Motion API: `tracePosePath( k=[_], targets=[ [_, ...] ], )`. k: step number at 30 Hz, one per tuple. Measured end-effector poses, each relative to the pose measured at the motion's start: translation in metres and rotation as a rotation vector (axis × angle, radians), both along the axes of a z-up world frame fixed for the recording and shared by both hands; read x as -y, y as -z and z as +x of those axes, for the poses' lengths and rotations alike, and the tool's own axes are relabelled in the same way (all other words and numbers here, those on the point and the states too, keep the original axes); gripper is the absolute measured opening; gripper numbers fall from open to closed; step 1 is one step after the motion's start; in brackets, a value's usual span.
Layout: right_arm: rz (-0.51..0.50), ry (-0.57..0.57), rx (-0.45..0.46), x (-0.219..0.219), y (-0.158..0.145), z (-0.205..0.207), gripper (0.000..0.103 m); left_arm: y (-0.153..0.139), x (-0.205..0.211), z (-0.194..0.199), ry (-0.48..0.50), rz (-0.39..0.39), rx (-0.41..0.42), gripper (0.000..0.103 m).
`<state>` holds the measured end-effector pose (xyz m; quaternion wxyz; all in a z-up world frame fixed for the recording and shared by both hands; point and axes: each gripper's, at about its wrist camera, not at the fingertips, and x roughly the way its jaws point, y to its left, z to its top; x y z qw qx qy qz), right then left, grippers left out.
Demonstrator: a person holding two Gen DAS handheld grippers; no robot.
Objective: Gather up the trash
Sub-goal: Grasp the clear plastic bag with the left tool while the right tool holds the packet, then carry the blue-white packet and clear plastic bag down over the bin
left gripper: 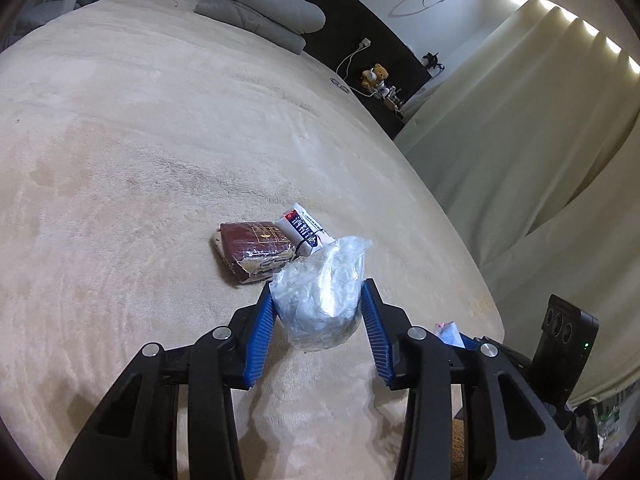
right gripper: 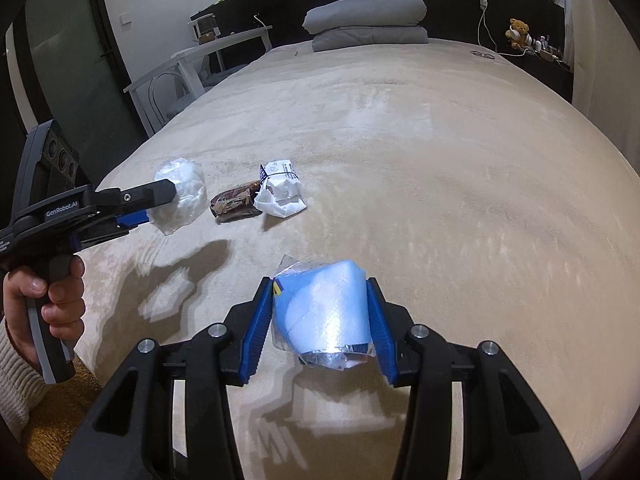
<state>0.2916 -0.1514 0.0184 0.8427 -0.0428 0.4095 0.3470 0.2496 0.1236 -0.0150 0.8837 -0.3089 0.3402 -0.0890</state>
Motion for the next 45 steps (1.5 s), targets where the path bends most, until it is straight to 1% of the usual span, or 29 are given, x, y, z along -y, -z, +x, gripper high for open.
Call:
tracePosePath(
  k=[7,10,12,18,20,24,28,36,39,42,45],
  targets=[
    [0.046,0.011,0.011,0.008,-0.006,-0.022,0.046,-0.022,0.006,-0.038,-0.050,0.027,0.073,0.041],
    [0.060,0.017,0.041,0.010,-0.013,-0.033,0.046,-0.028,0.015,-0.055,-0.058,0.060,0.099,0.041],
    [0.069,0.023,0.062,0.013,-0.017,-0.040,0.046,-0.032,0.021,-0.065,-0.054,0.055,0.123,0.041],
    [0.083,0.044,0.077,0.020,-0.017,-0.066,0.046,-0.035,0.037,-0.104,-0.083,0.049,0.168,0.041],
    [0.092,0.041,0.088,0.024,-0.017,-0.078,0.046,-0.038,0.043,-0.116,-0.087,0.062,0.184,0.041],
    [0.107,0.048,0.080,0.032,-0.013,-0.101,0.046,-0.039,0.058,-0.140,-0.087,0.100,0.208,0.041],
    [0.128,0.050,0.087,0.043,-0.013,-0.125,0.046,-0.038,0.074,-0.160,-0.077,0.134,0.214,0.041],
    [0.146,0.043,0.080,0.061,-0.009,-0.167,0.046,-0.032,0.104,-0.206,-0.057,0.178,0.227,0.041],
    [0.159,0.042,0.071,0.068,-0.007,-0.179,0.046,-0.029,0.111,-0.220,-0.058,0.183,0.222,0.041],
    [0.173,0.040,0.061,0.073,-0.007,-0.190,0.046,-0.027,0.120,-0.231,-0.054,0.218,0.214,0.041],
    [0.180,0.032,0.048,0.076,-0.004,-0.199,0.046,-0.021,0.127,-0.238,-0.042,0.226,0.197,0.041]
  ],
)
